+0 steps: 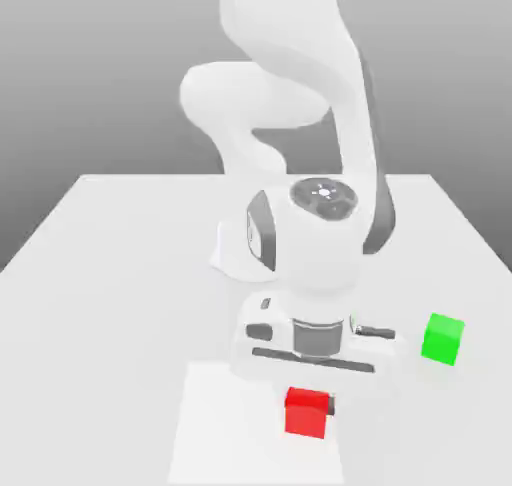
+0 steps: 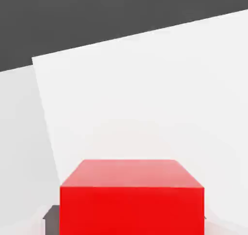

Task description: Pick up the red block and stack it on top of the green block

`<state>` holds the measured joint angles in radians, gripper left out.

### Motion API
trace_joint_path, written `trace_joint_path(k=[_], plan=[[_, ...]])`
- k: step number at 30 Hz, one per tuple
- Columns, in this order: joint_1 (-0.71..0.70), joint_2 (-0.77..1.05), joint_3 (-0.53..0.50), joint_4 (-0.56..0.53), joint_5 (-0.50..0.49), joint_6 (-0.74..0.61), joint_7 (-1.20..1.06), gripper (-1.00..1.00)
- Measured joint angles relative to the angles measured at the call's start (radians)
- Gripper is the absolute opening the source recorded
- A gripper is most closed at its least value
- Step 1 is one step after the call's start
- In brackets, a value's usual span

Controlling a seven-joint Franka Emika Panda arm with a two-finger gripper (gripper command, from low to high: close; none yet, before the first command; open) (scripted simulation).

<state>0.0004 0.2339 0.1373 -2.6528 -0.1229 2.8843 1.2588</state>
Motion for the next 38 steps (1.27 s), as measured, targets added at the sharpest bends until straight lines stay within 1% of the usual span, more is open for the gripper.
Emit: trace_joint_path(k=[4, 11, 17, 22, 26, 31, 35, 36, 38], plan=[[-0.009, -0.133, 0.036, -0.021, 0.079, -0.109, -0.050, -1.00], [0.172, -0.237, 0.134, -0.054, 0.184, -0.167, 0.051, -1.00], [0.320, -0.303, 0.205, -0.083, 0.224, -0.199, 0.191, -1.00], [0.401, -0.344, 0.288, -0.108, 0.232, -0.222, 0.325, -1.00], [0.394, -0.297, 0.309, -0.106, 0.164, -0.183, 0.399, -1.00], [0.386, -0.203, 0.290, -0.100, 0.046, -0.103, 0.486, -1.00], [0.403, -0.121, 0.255, -0.099, -0.050, -0.030, 0.555, -1.00], [0.409, -0.105, 0.246, -0.100, -0.068, -0.015, 0.567, 1.00], [0.409, -0.105, 0.246, -0.100, -0.068, -0.015, 0.567, 1.00]])
